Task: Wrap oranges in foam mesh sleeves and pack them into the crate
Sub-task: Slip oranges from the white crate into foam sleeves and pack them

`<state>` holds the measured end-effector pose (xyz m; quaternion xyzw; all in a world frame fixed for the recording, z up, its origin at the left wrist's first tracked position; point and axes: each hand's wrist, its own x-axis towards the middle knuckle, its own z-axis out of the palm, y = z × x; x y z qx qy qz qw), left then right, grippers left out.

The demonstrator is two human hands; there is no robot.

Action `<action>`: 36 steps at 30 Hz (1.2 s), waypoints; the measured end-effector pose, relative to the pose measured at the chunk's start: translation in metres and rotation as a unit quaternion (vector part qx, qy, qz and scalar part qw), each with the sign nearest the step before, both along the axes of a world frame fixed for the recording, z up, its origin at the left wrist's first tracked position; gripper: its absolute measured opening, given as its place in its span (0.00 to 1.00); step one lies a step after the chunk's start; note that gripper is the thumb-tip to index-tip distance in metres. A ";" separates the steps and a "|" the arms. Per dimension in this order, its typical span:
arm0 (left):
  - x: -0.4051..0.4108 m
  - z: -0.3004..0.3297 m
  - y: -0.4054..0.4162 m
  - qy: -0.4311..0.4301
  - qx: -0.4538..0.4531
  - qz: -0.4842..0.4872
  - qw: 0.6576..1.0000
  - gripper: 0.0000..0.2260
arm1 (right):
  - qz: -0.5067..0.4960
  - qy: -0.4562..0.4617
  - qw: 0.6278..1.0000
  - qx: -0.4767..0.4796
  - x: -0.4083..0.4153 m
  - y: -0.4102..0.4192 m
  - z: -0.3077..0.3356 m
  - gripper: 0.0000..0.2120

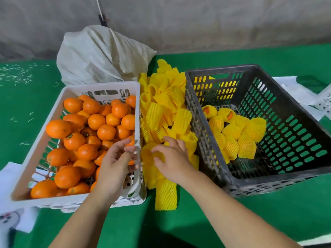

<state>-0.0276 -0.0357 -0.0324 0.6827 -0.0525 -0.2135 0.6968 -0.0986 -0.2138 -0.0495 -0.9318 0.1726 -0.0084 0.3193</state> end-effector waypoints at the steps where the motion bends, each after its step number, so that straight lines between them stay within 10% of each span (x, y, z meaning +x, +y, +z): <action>1: 0.011 -0.004 0.002 -0.033 0.045 0.005 0.998 0.10 | 0.013 0.076 0.997 0.028 0.002 0.006 -0.012 0.18; 3: 0.038 -0.016 0.010 -0.160 0.225 -0.014 0.961 0.13 | 0.033 0.181 0.981 0.061 0.007 0.010 -0.028 0.24; 7: 0.075 -0.049 0.021 -0.195 0.615 -0.198 0.738 0.26 | 0.036 0.181 0.981 0.068 0.018 0.016 -0.031 0.28; 13: 0.067 -0.066 0.009 -0.174 0.736 -0.300 0.582 0.32 | -0.074 -0.052 0.975 0.202 0.020 0.026 -0.016 0.19; 16: 0.070 -0.056 0.016 -0.171 0.711 -0.267 0.627 0.23 | -0.103 -0.114 0.949 0.277 0.015 0.025 -0.013 0.12; 20: 0.066 -0.036 0.026 -0.196 0.472 -0.060 0.857 0.24 | -0.153 -0.147 0.930 0.300 0.007 0.015 -0.013 0.07; 24: 0.028 0.014 0.004 -0.142 0.127 0.041 0.981 0.32 | -0.210 -0.202 0.895 0.338 0.004 0.010 -0.005 0.16; 27: 0.002 0.024 -0.022 0.012 -0.062 -0.054 0.997 0.31 | -0.232 -0.237 0.881 0.338 0.009 0.015 0.004 0.17; 31: -0.005 0.022 -0.032 0.065 -0.121 -0.148 0.979 0.24 | -0.244 -0.246 0.886 0.310 0.011 0.011 0.012 0.07; 36: -0.002 0.023 -0.031 0.121 -0.133 -0.248 0.952 0.37 | -0.265 -0.266 0.854 0.359 0.007 0.008 0.019 0.07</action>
